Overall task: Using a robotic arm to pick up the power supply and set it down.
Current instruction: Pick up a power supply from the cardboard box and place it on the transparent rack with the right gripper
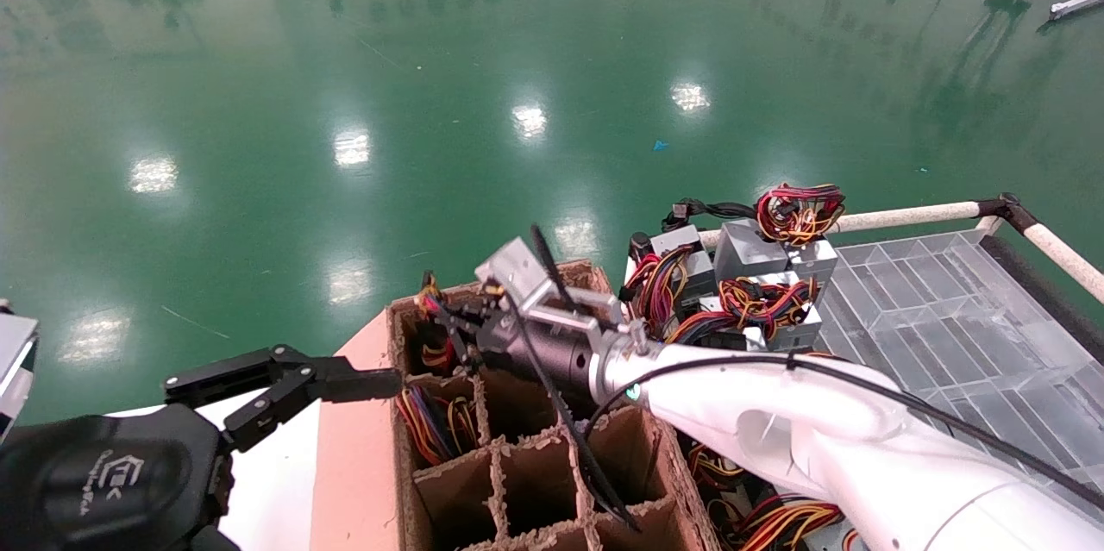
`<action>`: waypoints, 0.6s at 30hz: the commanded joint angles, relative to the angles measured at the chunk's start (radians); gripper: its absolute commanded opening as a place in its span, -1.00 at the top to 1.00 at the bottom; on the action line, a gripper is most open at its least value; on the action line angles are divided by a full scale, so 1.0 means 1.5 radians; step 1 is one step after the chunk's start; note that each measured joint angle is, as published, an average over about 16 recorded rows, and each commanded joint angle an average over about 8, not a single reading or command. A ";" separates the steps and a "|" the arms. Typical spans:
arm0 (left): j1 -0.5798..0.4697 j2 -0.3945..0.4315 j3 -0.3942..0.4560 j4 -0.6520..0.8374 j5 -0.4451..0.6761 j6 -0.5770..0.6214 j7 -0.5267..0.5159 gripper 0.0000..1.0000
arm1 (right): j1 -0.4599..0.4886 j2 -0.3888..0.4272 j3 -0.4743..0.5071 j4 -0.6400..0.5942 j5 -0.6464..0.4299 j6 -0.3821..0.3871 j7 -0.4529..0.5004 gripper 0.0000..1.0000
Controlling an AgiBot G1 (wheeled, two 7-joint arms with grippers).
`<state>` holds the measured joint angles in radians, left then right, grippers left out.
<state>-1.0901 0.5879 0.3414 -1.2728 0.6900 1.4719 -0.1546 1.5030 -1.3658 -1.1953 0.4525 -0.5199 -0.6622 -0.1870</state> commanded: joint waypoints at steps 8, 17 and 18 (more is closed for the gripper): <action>0.000 0.000 0.000 0.000 0.000 0.000 0.000 -1.00 | 0.025 0.006 0.026 -0.026 0.077 -0.065 -0.024 1.00; 0.000 0.000 0.000 0.000 0.000 0.000 0.000 -1.00 | 0.069 0.037 0.073 -0.083 0.141 -0.204 -0.076 1.00; 0.000 0.000 0.000 0.000 0.000 0.000 0.000 -1.00 | 0.075 0.044 0.078 -0.089 0.147 -0.223 -0.081 1.00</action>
<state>-1.0902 0.5878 0.3418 -1.2728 0.6898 1.4718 -0.1544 1.6183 -1.2929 -1.0797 0.3209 -0.3030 -0.9965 -0.3037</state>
